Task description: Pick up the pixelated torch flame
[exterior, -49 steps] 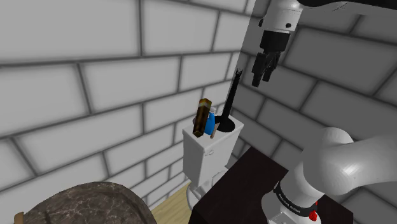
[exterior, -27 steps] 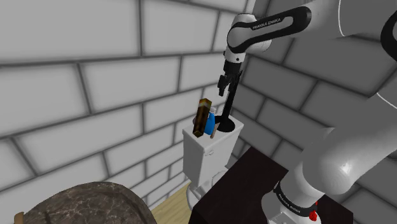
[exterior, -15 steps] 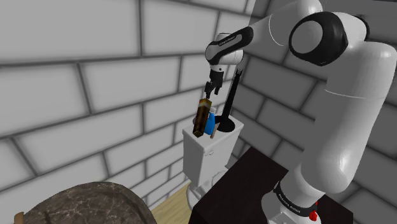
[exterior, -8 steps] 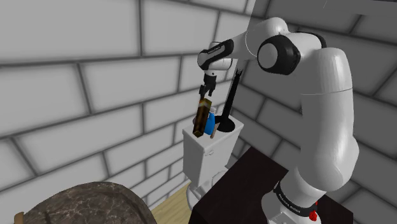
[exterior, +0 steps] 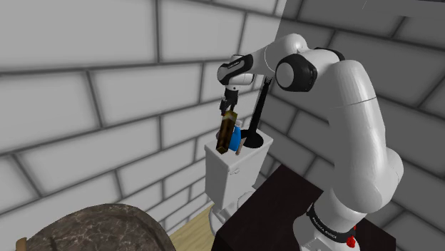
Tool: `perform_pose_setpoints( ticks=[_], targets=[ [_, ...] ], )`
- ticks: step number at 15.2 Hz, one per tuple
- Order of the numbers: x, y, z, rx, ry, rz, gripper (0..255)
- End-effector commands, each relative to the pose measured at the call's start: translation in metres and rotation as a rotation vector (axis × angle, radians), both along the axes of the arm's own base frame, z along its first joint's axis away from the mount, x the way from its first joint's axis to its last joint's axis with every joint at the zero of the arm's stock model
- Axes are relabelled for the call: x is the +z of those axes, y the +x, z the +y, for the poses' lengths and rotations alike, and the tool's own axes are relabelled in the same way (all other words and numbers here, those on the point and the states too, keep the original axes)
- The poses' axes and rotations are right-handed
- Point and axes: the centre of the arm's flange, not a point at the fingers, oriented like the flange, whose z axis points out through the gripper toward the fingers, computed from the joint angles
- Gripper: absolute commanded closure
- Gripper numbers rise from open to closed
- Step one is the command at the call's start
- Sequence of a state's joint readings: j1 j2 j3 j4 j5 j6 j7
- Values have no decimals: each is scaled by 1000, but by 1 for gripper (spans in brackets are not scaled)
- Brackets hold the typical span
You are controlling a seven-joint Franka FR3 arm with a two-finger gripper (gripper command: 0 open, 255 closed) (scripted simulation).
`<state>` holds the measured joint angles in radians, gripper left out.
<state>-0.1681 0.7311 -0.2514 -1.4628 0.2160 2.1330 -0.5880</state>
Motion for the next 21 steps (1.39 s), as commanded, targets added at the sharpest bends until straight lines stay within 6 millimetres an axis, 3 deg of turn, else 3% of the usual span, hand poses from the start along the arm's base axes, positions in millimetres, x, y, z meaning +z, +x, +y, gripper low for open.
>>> perform_pose_setpoints(
  ticks=[1, 4, 5, 14, 21],
  targets=[
    [-11, 0, -1, 0, 0, 0, 0],
    [-19, 0, -1, 0, 0, 0, 0],
    [-19, -1, -1, 0, 0, 0, 255],
    [-19, 0, -1, 0, 0, 0, 255],
    [18, 0, -1, 0, 0, 0, 255]
  ],
)
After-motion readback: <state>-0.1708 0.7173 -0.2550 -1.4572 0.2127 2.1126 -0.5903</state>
